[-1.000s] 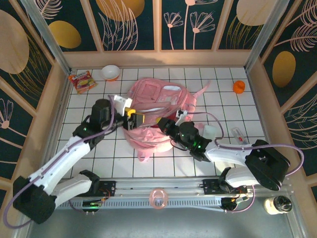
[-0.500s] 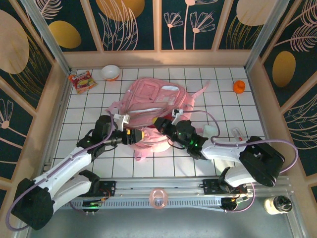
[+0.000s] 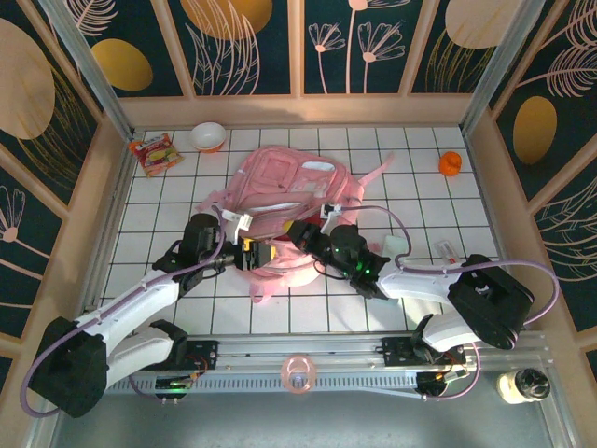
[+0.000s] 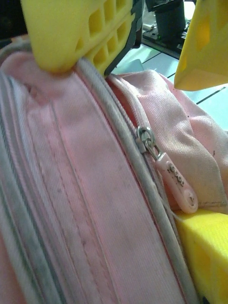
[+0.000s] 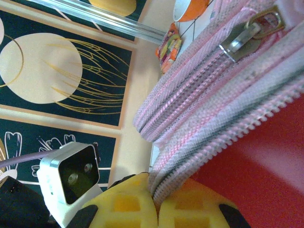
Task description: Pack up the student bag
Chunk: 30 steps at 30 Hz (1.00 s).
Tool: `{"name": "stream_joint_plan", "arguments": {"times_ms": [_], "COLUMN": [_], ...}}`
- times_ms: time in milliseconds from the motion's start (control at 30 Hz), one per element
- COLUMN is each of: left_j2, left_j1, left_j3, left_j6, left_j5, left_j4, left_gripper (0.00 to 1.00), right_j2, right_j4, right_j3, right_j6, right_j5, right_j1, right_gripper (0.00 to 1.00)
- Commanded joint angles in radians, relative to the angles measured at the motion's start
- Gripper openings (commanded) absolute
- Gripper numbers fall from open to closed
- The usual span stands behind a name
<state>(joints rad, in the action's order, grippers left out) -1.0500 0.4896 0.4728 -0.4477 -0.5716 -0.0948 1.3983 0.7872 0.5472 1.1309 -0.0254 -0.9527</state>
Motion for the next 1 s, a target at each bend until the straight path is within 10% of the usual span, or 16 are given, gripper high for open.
{"name": "stream_joint_plan", "arguments": {"times_ms": [0,967], "left_j2": [0.018,0.103], "left_j1": [0.001,0.001], "left_j3": [-0.007,-0.06], "left_j6": [0.05,0.099], "left_j5": [-0.088,-0.08], "left_j4": [-0.08,-0.113], "left_gripper": [0.59,0.23], "right_j2": [-0.007,-0.015], "right_j4": [0.086,0.086], "right_j3": [0.06,0.043], "right_j6": [-0.033,-0.033], "right_j5": [0.06,0.053], "right_j1": [-0.018,-0.019], "right_gripper": [0.0,0.0]}}
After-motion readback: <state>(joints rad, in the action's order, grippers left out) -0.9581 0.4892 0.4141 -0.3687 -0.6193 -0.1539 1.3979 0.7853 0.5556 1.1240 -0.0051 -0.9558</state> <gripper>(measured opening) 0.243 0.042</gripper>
